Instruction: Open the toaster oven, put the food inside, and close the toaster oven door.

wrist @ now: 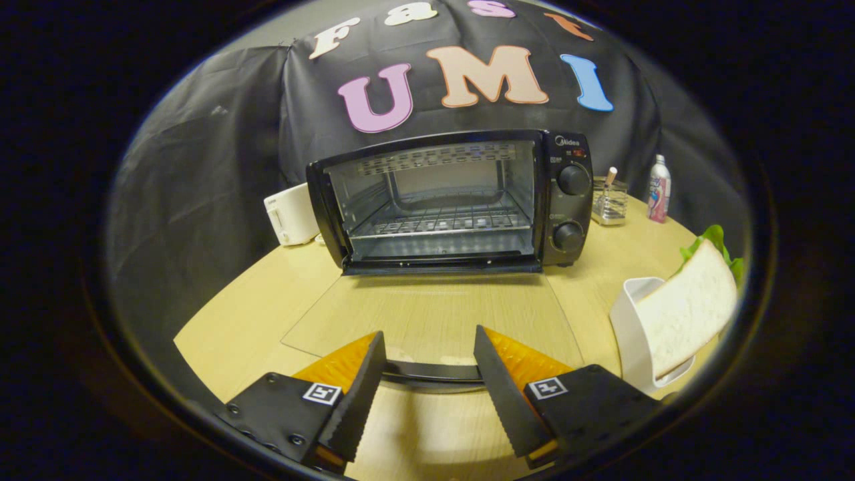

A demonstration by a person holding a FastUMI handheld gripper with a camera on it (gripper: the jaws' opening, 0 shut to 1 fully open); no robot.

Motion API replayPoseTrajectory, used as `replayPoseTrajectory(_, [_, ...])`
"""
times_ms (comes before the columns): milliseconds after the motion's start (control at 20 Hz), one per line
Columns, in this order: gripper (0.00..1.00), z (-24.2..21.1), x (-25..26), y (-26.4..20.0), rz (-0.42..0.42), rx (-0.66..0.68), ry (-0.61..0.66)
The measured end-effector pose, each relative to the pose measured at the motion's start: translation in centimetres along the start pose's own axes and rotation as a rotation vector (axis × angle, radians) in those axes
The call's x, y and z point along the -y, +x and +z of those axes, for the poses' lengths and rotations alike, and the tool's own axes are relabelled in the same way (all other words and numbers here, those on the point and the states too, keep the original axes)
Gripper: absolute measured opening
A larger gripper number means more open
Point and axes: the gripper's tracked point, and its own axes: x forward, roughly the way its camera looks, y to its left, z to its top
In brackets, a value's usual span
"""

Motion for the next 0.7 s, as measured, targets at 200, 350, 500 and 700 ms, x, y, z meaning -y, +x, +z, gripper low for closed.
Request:
replayPoseTrajectory(200, [0.87,0.7,-1.4,-0.4,0.080,-0.013,0.004])
replayPoseTrajectory(350, [0.88,2.1,-2.0,-0.7,0.132,-0.006,0.032])
replayPoseTrajectory(500, [0.88,4.5,-1.4,-1.6,0.155,0.030,0.024])
replayPoseTrajectory(700, [0.88,7.7,0.6,-3.5,0.181,0.057,0.009])
